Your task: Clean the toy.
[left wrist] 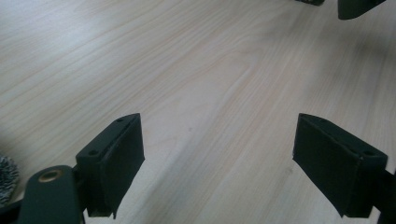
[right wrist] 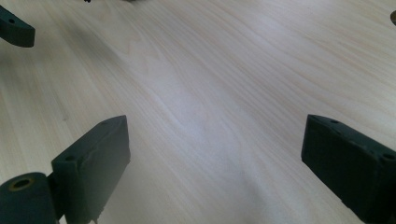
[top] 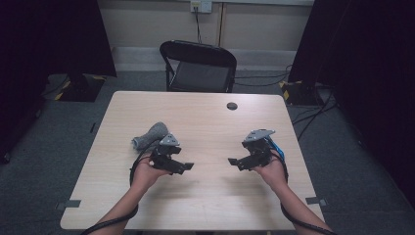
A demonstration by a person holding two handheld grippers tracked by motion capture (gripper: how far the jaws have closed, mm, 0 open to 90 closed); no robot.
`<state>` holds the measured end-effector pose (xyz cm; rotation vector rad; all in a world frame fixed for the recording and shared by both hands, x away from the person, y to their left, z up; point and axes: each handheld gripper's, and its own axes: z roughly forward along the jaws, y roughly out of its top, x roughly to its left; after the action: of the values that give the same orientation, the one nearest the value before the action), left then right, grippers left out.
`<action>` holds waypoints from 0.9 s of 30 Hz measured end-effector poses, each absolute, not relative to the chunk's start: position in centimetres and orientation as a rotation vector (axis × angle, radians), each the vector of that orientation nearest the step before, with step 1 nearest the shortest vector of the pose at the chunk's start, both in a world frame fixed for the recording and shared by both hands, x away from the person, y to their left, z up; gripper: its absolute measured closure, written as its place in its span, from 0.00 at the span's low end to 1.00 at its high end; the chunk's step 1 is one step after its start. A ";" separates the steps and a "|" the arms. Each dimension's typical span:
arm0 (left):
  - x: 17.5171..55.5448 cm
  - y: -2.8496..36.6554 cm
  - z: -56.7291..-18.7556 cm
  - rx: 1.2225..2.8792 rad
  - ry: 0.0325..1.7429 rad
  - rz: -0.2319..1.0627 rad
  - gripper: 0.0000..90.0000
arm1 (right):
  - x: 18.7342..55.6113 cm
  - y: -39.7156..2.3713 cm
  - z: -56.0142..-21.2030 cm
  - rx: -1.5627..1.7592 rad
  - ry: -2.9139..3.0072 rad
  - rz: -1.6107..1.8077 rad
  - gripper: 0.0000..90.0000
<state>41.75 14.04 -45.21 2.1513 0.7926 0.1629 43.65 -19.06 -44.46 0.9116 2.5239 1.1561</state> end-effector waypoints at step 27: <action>39.7 12.3 -46.3 2.213 0.690 0.122 0.18 | 41.7 -17.9 -46.2 0.857 2.594 1.160 0.08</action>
<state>39.69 12.26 -46.34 2.2131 0.6902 0.1222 41.65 -17.92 -46.18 0.8569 2.5939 1.1601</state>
